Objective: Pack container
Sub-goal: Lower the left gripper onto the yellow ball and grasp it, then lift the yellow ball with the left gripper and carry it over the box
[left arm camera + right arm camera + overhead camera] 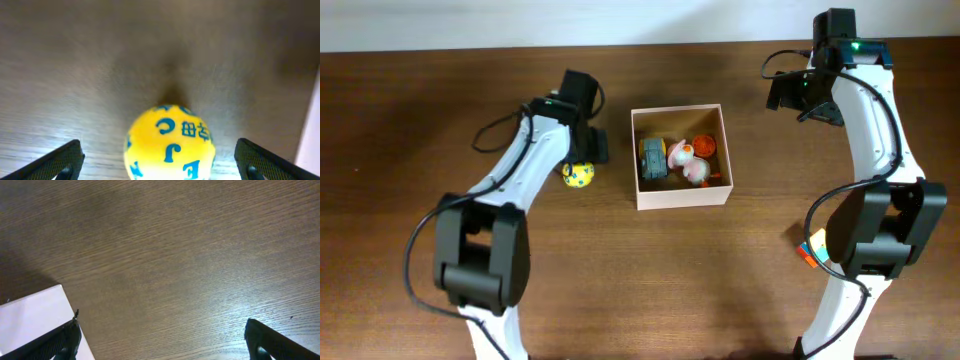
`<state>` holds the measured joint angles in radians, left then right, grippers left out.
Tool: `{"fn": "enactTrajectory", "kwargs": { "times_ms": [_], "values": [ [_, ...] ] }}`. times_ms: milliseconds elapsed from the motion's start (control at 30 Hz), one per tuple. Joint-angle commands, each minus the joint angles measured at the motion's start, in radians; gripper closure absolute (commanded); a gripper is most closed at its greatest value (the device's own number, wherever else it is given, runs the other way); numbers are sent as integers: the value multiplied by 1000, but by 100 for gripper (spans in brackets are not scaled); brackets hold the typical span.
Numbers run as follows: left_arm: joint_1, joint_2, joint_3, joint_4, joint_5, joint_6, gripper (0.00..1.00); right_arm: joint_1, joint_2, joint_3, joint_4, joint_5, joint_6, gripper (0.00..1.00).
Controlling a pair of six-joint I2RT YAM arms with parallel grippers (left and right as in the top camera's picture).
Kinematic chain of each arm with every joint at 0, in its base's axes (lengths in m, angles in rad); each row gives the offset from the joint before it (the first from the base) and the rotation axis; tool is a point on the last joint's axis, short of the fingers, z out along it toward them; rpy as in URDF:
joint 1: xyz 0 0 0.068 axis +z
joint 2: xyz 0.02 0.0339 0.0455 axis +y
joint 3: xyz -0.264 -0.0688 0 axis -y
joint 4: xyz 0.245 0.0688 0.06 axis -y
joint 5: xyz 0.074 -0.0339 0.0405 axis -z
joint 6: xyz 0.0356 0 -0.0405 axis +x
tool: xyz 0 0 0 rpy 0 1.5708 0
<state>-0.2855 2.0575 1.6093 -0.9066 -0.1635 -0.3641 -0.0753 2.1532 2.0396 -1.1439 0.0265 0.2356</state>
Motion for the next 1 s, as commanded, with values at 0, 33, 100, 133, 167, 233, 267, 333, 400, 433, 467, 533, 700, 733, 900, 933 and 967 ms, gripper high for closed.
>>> {"fn": "enactTrajectory", "kwargs": {
  "times_ms": [0, 33, 100, 133, 167, 233, 267, 333, 400, 433, 467, 533, 700, 733, 900, 933, 967],
  "values": [
    [0, 43, -5, -23, 40, -17, 3, 3, 0, -2, 0, 12, 9, 1],
    [0, 52, -5, -27, 41, -17, 4, 3, 0, -2, 0, 12, 9, 1],
    [0, 72, -5, -38, 41, -17, 9, 3, 0, -2, 0, 12, 9, 1],
    [0, 77, -5, -43, 41, -17, 11, 3, 0, -2, 0, 11, 9, 1],
    [0, 87, -5, -46, 41, -17, 17, 3, 0, -2, 0, 12, 9, 1],
    [1, 94, -5, -48, 40, -17, 25, 3, 0, -2, 0, 11, 9, 1],
    [0, 95, -5, -45, 40, -17, 26, 3, 0, -2, 0, 12, 9, 1],
    [0, 95, -5, -38, 40, -17, 31, 3, 0, -2, 0, 12, 9, 1],
    [0, 95, -5, -33, 40, -17, 36, 3, 0, -2, 0, 11, 9, 1],
    [0, 95, -5, -30, 40, -17, 37, 3, 0, -2, 0, 11, 9, 1],
    [0, 95, -5, -26, 40, -17, 37, 3, 0, -2, 0, 11, 9, 1],
    [0, 95, -5, -18, 41, -17, 38, 3, 0, -2, 0, 11, 9, 1],
    [0, 92, 31, -21, 44, -17, 37, 3, 0, -2, 0, 11, 9, 1],
    [0, 88, 45, -27, 45, -17, 38, 3, 0, -2, 0, 11, 9, 1],
    [-1, 55, 134, -74, 44, -2, 37, 3, 0, -2, 0, 11, 9, 1],
    [-2, 48, 153, -84, 45, -2, 38, 3, 0, -2, 0, 11, 9, 1],
    [-5, 37, 181, -98, 45, -2, 38, 3, 0, -2, 0, 12, 9, 1]
  ]
}}
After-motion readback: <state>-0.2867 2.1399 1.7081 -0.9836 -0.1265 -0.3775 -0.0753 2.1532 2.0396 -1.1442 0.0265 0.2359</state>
